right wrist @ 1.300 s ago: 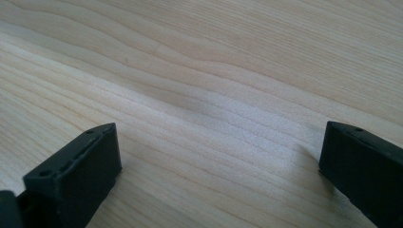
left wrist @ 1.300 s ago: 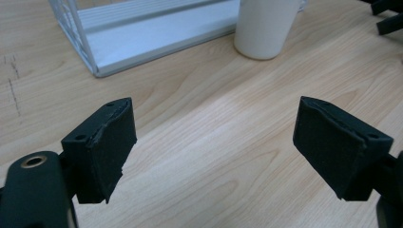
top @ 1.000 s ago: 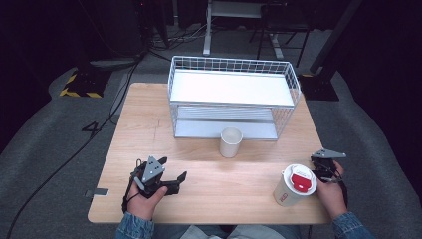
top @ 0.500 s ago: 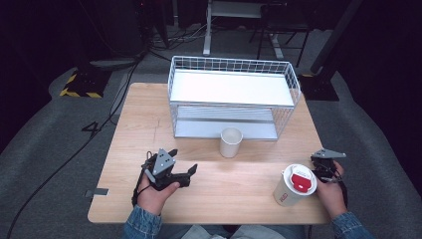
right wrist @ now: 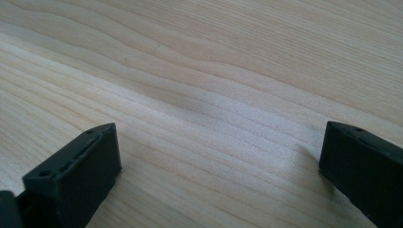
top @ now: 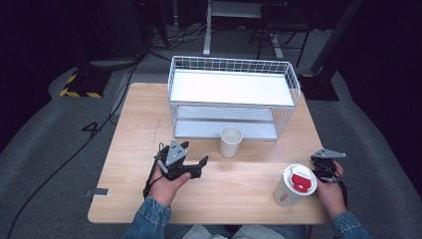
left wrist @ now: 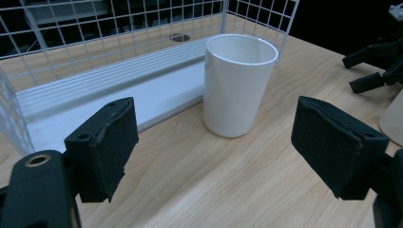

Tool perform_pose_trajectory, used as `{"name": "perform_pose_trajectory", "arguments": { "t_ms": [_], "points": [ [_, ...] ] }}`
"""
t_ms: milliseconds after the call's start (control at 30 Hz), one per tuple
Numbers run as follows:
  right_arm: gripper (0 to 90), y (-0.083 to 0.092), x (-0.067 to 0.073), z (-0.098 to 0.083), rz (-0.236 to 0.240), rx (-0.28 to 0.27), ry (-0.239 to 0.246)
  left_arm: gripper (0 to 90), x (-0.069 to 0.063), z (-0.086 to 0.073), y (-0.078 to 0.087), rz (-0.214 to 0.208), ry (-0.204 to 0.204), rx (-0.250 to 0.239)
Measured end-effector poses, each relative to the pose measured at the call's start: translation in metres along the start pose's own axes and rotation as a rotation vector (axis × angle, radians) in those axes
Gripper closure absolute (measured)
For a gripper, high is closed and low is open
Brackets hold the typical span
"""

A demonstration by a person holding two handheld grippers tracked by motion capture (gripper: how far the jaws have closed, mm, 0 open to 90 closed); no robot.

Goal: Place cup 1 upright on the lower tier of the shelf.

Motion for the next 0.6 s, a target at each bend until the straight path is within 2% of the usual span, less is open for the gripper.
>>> {"name": "perform_pose_trajectory", "arguments": {
  "t_ms": [100,133,167,300,400,467,500,600],
  "points": [
    [0.0,0.0,0.0,0.0,0.0,0.0,0.0,16.5,-0.001,0.002,-0.015,-0.01,0.007,-0.01],
    [0.0,0.0,0.0,0.0,0.0,0.0,0.0,16.5,-0.001,0.002,-0.015,-0.01,0.007,-0.01],
    [0.0,0.0,0.0,0.0,0.0,0.0,0.0,16.5,-0.002,0.004,-0.022,-0.023,0.013,-0.018],
    [0.0,0.0,0.0,0.0,0.0,0.0,0.0,16.5,-0.006,0.008,-0.034,-0.042,0.025,-0.026],
    [0.0,0.0,0.0,0.0,0.0,0.0,0.0,16.5,-0.009,0.01,-0.039,-0.041,0.026,-0.034],
    [0.0,0.0,0.0,0.0,0.002,0.0,0.001,16.7,-0.011,0.013,-0.044,-0.052,0.026,-0.039],
    [0.0,0.0,0.0,0.0,0.003,0.0,0.001,16.7,-0.012,0.013,-0.051,-0.072,0.027,-0.054],
    [0.0,0.0,0.0,0.0,0.003,0.0,0.001,16.6,-0.014,0.012,-0.058,-0.081,0.024,-0.054]
  ]
}}
Point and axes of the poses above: each handheld gripper's, and its own axes: y roughly backward along the jaws, z roughly out of its top, x roughly to its left, the point moved 4 cm from there along -y, roughly forward along the jaws, and after that the axes turned 1 degree about y, right-handed, at the moved point
